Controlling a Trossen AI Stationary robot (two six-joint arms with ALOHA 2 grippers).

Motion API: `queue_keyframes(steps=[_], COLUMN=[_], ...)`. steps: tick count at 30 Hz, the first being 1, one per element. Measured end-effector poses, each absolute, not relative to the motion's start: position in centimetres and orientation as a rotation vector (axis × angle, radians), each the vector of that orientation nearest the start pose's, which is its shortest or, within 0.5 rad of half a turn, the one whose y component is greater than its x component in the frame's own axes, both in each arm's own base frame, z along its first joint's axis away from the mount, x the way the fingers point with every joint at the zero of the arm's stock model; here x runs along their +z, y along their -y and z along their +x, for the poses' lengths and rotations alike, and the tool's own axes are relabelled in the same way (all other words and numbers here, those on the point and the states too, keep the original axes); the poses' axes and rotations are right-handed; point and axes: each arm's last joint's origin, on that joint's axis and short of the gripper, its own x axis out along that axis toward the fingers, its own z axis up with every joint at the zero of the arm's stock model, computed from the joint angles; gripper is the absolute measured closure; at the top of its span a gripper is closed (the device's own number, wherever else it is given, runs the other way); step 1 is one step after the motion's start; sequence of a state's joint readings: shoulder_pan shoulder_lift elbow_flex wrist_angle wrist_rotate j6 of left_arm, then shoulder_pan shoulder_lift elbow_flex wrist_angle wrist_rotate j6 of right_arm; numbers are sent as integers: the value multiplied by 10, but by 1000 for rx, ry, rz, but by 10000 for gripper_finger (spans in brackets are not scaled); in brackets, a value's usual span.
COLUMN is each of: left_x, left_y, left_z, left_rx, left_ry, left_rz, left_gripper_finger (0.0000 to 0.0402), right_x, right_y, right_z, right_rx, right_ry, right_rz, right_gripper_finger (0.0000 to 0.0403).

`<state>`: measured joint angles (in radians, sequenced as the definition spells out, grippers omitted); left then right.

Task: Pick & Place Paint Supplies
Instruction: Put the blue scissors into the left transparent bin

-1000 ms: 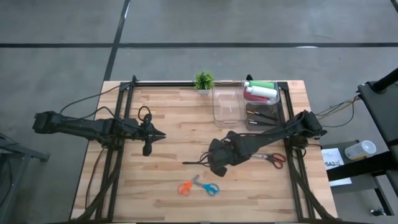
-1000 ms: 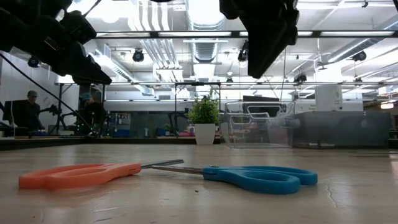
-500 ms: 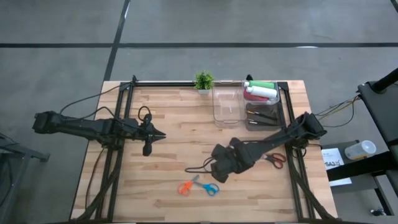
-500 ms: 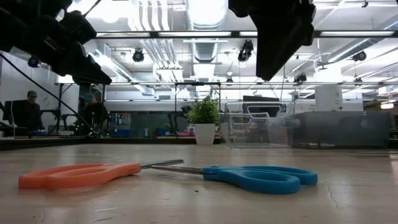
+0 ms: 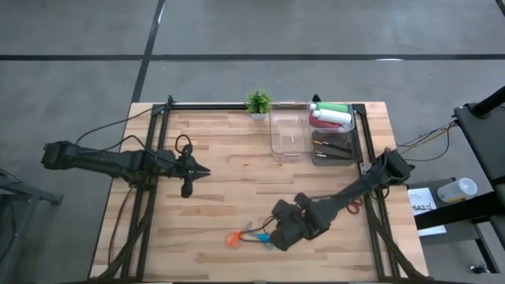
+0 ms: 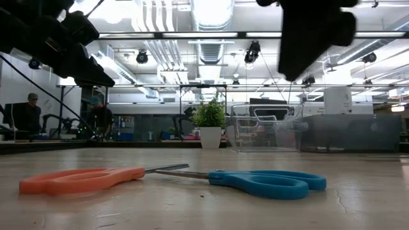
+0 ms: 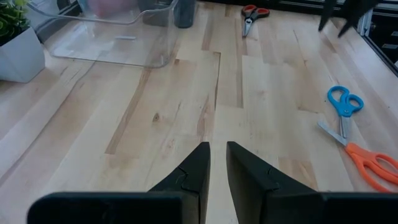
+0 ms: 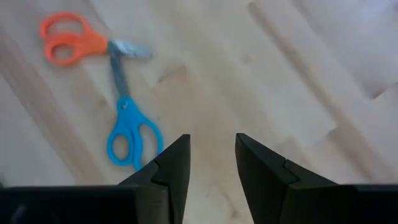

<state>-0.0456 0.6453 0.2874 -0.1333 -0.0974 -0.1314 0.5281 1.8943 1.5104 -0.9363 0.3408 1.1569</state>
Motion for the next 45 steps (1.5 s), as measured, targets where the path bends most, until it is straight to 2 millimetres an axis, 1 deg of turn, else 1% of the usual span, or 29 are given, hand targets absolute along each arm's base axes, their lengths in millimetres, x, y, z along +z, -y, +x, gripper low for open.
queue_keyframes(steps=[5, 12, 17, 22, 29, 34, 40, 45], left_x=[187, 187, 187, 187, 187, 187, 187, 187], left_y=[4, 4, 4, 4, 4, 4, 4, 4], left_z=[145, 145, 145, 145, 145, 145, 145, 145], left_rx=[82, 82, 83, 83, 83, 83, 83, 83], left_ry=[-485, -486, -486, -488, -488, -488, -487, -488], left_rz=[-94, -94, -94, -94, -94, -94, -94, -94], left_gripper_finger=[340, 340, 340, 340, 340, 340, 340, 340], right_x=[202, 181, 168, 162, 160, 159, 151, 145], right_y=[-199, -214, -225, -231, -243, -243, -241, -244], right_z=[335, 357, 371, 378, 382, 382, 380, 381], right_rx=[-568, -594, -601, -638, -614, -608, -619, -576], right_ry=[-1104, -1118, -1166, -1203, -1255, -1271, -1287, -1309], right_rz=[489, 491, 479, 446, 407, 410, 400, 455], right_gripper_finger=[278, 278, 278, 278, 278, 278, 278, 280])
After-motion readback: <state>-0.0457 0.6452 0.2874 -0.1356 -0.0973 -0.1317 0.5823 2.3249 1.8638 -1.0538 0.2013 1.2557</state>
